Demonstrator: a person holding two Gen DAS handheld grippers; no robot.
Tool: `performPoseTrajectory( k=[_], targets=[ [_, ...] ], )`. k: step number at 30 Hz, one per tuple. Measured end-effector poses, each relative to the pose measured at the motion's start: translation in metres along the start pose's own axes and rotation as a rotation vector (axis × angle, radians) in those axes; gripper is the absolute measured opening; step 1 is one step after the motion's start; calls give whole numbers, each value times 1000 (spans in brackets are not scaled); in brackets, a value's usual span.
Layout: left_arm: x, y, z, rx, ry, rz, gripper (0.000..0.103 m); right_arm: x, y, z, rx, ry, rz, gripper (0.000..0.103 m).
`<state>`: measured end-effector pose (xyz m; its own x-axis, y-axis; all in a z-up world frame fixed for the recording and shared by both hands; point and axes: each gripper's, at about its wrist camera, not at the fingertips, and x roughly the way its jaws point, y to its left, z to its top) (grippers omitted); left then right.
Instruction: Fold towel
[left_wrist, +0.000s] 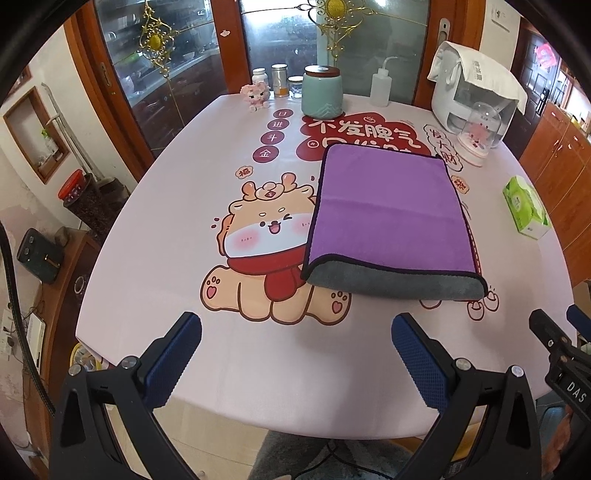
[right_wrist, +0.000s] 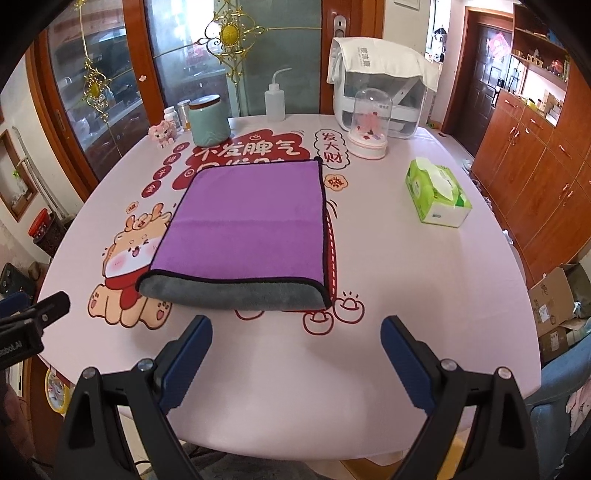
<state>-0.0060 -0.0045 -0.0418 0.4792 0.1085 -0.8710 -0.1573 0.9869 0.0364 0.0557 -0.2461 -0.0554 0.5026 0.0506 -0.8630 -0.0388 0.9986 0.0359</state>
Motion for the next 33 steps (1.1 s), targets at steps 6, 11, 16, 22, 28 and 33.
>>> performPoseTrajectory(
  k=[6, 11, 16, 22, 28, 33],
  targets=[
    [9, -4, 1, 24, 18, 9, 102, 10, -9, 0, 20, 20, -11, 94],
    [25, -4, 5, 31, 48, -2, 102, 21, -12, 1, 27, 37, -21, 94],
    [44, -5, 14, 55, 66, -37, 102, 35, -14, 6, 22, 51, -22, 94],
    [72, -6, 25, 120, 80, -98, 100, 62, -20, 14, 20, 66, 19, 93],
    [104, 3, 38, 167, 84, -193, 96, 93, -20, 17, -44, 86, 88, 93],
    [127, 4, 48, 250, 82, -249, 94, 114, -15, 19, -140, 95, 133, 90]
  ],
)
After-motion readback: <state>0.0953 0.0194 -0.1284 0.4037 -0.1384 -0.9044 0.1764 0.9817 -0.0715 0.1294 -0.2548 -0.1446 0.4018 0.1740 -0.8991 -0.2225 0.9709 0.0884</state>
